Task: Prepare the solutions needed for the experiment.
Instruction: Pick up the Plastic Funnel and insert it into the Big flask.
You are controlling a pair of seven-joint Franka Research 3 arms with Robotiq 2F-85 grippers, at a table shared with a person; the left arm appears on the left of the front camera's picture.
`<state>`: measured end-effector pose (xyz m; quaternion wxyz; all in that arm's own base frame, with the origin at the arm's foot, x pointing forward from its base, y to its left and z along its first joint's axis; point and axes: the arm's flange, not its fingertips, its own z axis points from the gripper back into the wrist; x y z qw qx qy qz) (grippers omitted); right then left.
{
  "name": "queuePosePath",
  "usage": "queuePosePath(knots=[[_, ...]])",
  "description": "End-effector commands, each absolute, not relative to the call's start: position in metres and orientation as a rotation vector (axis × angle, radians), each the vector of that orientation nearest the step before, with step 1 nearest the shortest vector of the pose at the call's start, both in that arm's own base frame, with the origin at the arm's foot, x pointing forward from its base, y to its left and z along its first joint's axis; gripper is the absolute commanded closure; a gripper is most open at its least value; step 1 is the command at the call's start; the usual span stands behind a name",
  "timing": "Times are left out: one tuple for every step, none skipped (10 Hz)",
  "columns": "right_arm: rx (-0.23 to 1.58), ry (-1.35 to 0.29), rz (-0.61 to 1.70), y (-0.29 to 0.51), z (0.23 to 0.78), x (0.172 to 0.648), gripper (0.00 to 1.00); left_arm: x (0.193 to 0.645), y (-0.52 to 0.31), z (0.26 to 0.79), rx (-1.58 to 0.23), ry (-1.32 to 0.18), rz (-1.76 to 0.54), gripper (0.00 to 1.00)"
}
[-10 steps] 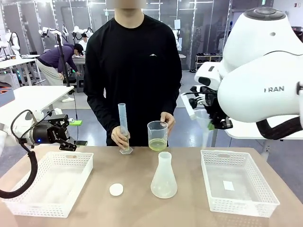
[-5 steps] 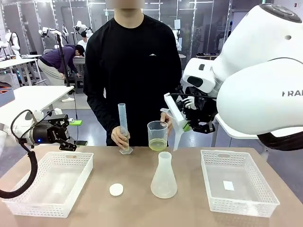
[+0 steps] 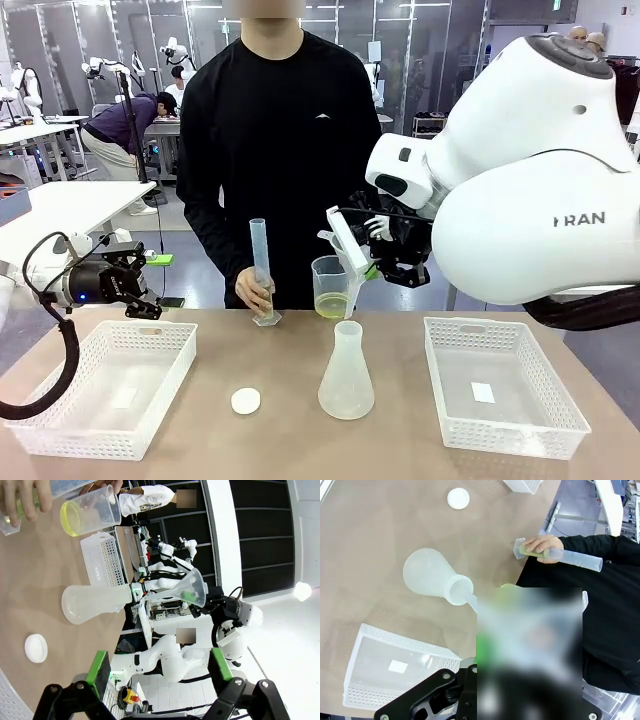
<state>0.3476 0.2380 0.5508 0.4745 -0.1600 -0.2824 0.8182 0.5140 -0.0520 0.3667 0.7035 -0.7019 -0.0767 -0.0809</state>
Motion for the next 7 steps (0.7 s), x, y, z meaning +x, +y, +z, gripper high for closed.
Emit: queuePosePath(knots=[[-0.382,-0.700,1.995,0.236,0.553,0.347,0.96,0.514,-0.053,0.369,-1.559,-0.170,-0.177,0.00],[-0.382,-0.700,1.995,0.236,0.553,0.347,0.96,0.514,-0.053,0.369,-1.559,-0.170,-0.177,0.00],[-0.392,-0.690,2.001,0.238,0.551,0.348,0.96,0.514,-0.053,0.369,-1.559,-0.170,-0.177,0.00],[-0.360,-0.696,2.000,0.240,0.548,0.350,0.96,0.514,-0.053,0.369,-1.559,-0.170,-0.177,0.00],[-0.403,-0.686,1.989,0.242,0.544,0.355,0.96,0.514,-0.053,0.369,-1.559,-0.170,-0.177,0.00],[-0.409,-0.677,1.983,0.244,0.540,0.359,0.96,0.514,-0.053,0.369,-1.559,-0.170,-0.177,0.00],[-0.420,-0.678,1.973,0.245,0.536,0.361,0.96,0.514,-0.053,0.369,-1.559,-0.170,-0.177,0.00]])
